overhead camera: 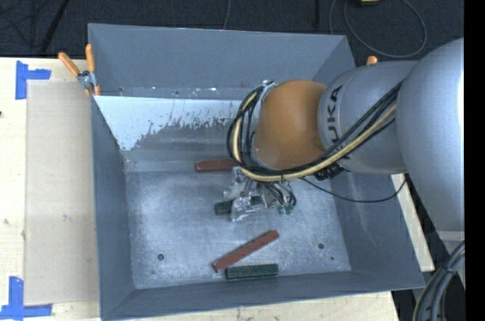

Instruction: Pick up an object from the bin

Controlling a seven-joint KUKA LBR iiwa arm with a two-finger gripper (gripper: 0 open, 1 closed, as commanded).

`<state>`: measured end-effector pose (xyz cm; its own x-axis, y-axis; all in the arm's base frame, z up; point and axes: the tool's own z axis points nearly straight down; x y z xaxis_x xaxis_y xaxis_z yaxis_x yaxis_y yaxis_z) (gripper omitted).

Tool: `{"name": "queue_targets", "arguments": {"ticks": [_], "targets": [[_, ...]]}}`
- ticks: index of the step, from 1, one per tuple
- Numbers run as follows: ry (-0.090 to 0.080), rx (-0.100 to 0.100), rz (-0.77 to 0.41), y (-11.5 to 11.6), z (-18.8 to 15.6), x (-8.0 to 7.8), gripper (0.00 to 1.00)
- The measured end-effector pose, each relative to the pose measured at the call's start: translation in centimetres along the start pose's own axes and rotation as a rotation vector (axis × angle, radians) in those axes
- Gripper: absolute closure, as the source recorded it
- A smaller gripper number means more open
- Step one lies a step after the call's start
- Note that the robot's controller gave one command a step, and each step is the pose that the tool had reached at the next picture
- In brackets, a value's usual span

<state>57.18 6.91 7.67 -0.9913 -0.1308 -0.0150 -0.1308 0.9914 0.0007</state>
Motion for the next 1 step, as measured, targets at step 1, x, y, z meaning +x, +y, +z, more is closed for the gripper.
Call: {"name": "queue_targets", "arguments": {"ticks": [1], "targets": [[0.016, -0.001, -0.145, 0.36, -20.65, 0.21, 1.00]]}}
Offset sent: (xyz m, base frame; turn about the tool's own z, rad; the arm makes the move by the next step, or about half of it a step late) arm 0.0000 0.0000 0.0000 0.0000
